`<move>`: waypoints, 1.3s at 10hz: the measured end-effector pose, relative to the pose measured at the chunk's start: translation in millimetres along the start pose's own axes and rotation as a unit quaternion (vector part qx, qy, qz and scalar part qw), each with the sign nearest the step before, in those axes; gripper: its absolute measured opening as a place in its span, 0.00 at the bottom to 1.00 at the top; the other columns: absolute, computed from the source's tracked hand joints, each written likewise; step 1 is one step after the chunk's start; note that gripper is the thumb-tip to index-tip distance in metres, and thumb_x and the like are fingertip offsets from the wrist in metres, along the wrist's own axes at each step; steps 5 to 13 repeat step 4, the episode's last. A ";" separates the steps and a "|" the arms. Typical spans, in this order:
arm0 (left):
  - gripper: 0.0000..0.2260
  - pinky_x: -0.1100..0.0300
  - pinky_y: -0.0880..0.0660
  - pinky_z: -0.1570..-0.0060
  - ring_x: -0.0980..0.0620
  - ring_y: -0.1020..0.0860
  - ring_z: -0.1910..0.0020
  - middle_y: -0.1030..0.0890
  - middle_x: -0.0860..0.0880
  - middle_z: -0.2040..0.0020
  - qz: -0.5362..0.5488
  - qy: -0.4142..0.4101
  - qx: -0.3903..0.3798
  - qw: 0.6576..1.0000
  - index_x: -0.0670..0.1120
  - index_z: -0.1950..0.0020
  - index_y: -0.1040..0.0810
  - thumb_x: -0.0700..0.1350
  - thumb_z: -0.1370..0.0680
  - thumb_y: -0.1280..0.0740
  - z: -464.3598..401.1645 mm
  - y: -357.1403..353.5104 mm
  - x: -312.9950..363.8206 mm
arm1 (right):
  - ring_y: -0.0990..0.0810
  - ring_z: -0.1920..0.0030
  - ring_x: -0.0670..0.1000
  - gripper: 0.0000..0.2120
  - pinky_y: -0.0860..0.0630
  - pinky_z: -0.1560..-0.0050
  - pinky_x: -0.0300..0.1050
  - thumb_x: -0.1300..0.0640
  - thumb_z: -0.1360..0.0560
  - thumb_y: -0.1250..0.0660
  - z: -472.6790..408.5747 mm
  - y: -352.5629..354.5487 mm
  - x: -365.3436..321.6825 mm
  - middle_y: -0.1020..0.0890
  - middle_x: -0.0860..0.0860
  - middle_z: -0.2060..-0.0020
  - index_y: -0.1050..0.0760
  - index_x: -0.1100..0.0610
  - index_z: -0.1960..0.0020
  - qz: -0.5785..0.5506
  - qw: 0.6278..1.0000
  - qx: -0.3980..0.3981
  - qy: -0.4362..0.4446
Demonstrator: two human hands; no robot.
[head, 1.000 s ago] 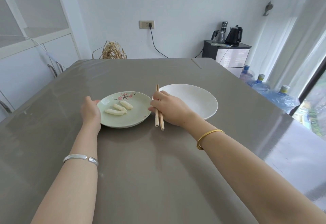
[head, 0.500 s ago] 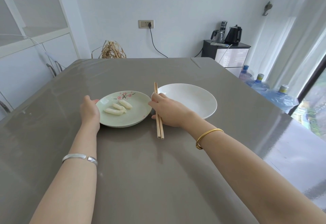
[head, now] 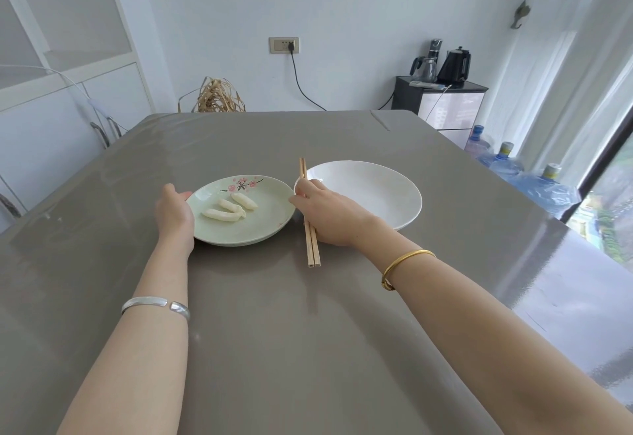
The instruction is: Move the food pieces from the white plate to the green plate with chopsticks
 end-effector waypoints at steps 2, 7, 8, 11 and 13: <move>0.25 0.56 0.29 0.52 0.43 0.24 0.51 0.20 0.43 0.47 -0.001 0.000 0.000 1.000 0.42 0.39 0.22 0.53 0.21 0.52 -2.6 -0.6 -0.7 | 0.32 0.42 0.57 0.14 0.35 0.60 0.43 0.68 0.29 0.41 3.6 1.9 0.3 0.32 0.59 0.40 0.32 0.63 0.44 -0.004 1.000 0.009 -0.006; 0.25 0.60 0.30 0.61 0.45 0.24 0.56 0.20 0.45 0.55 0.018 0.019 0.002 1.000 0.42 0.43 0.21 0.54 0.20 0.53 -1.4 1.8 2.0 | 0.34 0.39 0.56 0.21 0.33 0.60 0.44 0.56 0.28 0.36 19.5 7.1 8.6 0.33 0.57 0.38 0.33 0.61 0.37 -0.026 0.999 0.016 -0.016; 0.25 0.60 0.30 0.61 0.45 0.24 0.56 0.20 0.45 0.55 0.018 0.019 0.002 1.000 0.42 0.43 0.21 0.54 0.20 0.53 -1.4 1.8 2.0 | 0.34 0.39 0.56 0.21 0.33 0.60 0.44 0.56 0.28 0.36 19.5 7.1 8.6 0.33 0.57 0.38 0.33 0.61 0.37 -0.026 0.999 0.016 -0.016; 0.25 0.60 0.30 0.61 0.45 0.24 0.56 0.20 0.45 0.55 0.018 0.019 0.002 1.000 0.42 0.43 0.21 0.54 0.20 0.53 -1.4 1.8 2.0 | 0.34 0.39 0.56 0.21 0.33 0.60 0.44 0.56 0.28 0.36 19.5 7.1 8.6 0.33 0.57 0.38 0.33 0.61 0.37 -0.026 0.999 0.016 -0.016; 0.25 0.60 0.30 0.61 0.45 0.24 0.56 0.20 0.45 0.55 0.018 0.019 0.002 1.000 0.42 0.43 0.21 0.54 0.20 0.53 -1.4 1.8 2.0 | 0.34 0.39 0.56 0.21 0.33 0.60 0.44 0.56 0.28 0.36 19.5 7.1 8.6 0.33 0.57 0.38 0.33 0.61 0.37 -0.026 0.999 0.016 -0.016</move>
Point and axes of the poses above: each hand's wrist, its own z-axis away from the middle knuckle, its own y-axis out of the back of the hand, x = y × z, the point moved 1 cm from there along -z, towards the middle knuckle
